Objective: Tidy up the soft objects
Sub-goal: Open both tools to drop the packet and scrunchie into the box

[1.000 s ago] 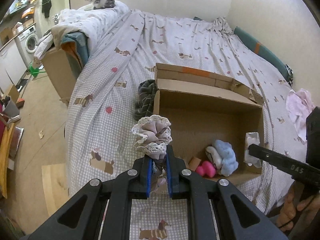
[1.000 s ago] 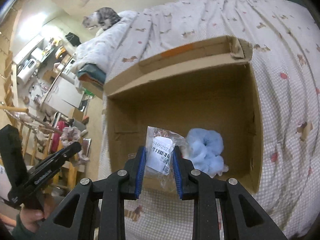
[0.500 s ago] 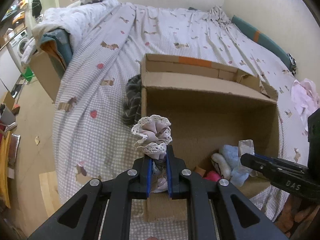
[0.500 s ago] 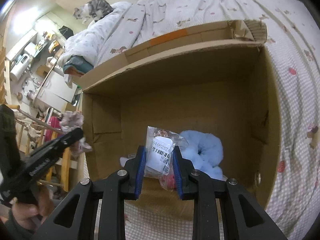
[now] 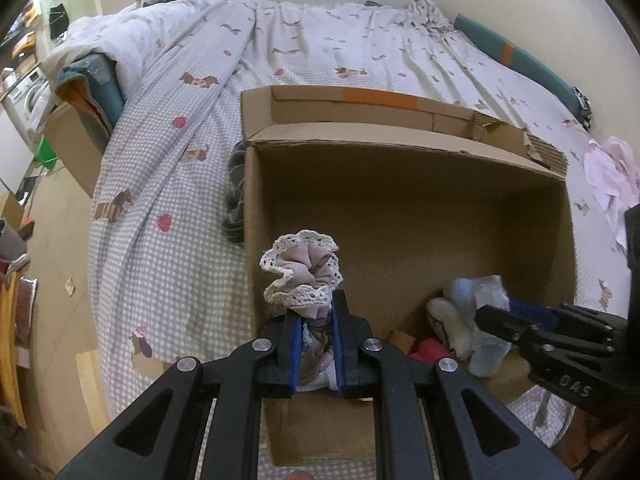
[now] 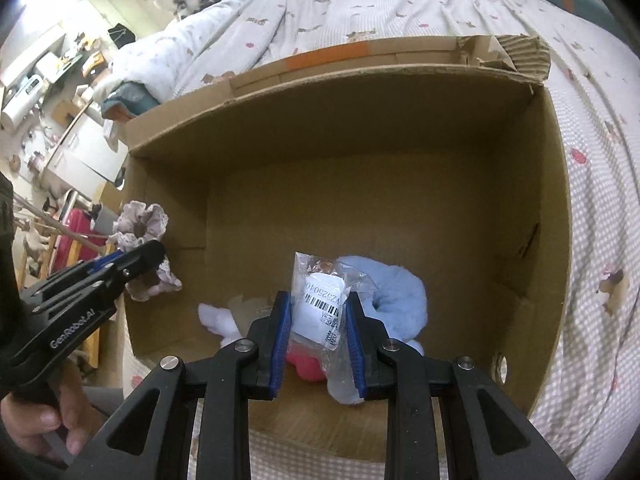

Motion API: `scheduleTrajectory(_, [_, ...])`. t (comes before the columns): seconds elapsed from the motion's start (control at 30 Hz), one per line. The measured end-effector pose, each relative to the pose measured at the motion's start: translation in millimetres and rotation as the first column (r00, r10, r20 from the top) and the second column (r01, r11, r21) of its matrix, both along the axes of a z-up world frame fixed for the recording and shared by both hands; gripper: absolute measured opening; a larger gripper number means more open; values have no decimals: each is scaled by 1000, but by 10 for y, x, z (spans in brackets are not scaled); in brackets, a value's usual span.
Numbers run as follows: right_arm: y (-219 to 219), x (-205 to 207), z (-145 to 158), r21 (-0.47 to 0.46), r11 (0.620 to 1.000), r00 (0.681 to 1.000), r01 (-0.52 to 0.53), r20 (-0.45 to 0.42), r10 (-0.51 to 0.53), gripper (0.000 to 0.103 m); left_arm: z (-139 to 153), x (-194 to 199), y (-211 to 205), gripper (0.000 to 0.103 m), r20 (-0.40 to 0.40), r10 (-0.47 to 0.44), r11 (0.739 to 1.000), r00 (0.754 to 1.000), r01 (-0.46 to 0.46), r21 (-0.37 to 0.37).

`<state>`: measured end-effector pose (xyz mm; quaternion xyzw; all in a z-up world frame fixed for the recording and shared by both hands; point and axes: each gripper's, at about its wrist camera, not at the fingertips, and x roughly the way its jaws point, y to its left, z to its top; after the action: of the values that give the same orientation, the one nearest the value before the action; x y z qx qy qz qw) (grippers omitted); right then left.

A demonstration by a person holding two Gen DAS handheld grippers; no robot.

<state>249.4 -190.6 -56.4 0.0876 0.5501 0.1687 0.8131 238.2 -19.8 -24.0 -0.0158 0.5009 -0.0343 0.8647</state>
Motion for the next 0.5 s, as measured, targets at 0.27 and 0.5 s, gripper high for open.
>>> scheduleTrajectory(0.27, [-178, 20, 13, 124, 990, 998, 59, 1, -60, 66, 41, -83, -179, 87, 14, -71, 997, 997, 71, -23])
scheduleTrajectory(0.5, [-379, -32, 252, 206, 971, 986, 122, 91, -143, 81, 225, -140, -168, 95, 55, -52, 997, 997, 55, -57])
